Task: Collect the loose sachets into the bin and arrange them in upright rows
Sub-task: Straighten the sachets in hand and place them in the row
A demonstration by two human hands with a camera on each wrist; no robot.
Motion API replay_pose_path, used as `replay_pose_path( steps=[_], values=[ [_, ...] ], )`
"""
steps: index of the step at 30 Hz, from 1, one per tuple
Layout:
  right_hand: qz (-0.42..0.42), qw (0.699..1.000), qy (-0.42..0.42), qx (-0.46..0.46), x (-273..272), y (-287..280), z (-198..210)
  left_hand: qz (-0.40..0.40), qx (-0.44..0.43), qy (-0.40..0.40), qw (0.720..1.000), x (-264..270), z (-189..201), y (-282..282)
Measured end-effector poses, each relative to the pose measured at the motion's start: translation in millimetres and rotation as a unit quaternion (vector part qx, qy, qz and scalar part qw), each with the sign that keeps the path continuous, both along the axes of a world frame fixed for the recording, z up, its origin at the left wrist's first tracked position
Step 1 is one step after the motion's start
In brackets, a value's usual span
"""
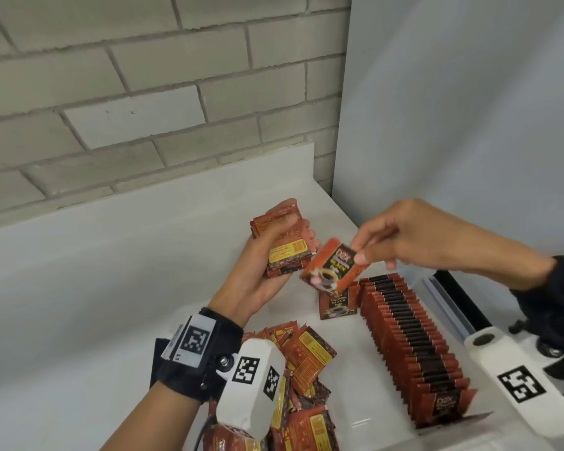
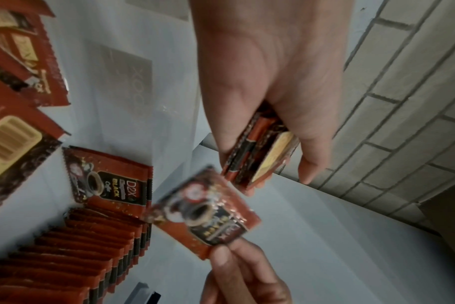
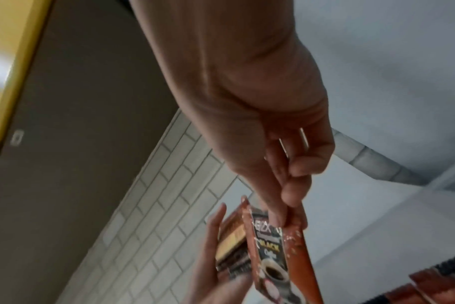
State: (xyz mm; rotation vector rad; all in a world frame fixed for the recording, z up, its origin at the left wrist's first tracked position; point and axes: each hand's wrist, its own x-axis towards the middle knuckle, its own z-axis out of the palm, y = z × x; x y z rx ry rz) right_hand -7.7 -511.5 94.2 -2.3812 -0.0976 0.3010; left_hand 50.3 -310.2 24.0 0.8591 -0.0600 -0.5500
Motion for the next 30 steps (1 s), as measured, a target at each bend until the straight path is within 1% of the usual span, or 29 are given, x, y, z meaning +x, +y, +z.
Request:
replay_pose_path(
  steps=[3,6,9,12,17,22,30],
  values=[
    [0.057,0.991,-0.001,-0.12,4,11,-11,0.016,0.013,0.014,1.0,0,0,-2],
    [0.083,0.971,-0.012,-0.223,7,23,-22,0.025,-0.001,0.014,1.0,-2,1,-2],
    [0.103,0.953,-0.023,-0.283,9,30,-30,0.023,-0.008,0.019,1.0,-4,2,-3],
    [0.117,0.946,-0.01,-0.302,8,35,-31,0.019,-0.013,0.035,0.999,-5,5,-2],
    [0.121,0.945,0.003,-0.305,4,37,-27,0.005,-0.024,0.042,0.999,-6,7,-3],
    [0.128,0.943,0.009,-0.308,2,38,-27,-0.003,-0.011,0.039,0.999,-6,5,-4],
    [0.124,0.944,-0.007,-0.305,3,36,-31,-0.031,0.009,-0.034,0.999,-6,1,-2]
  ],
)
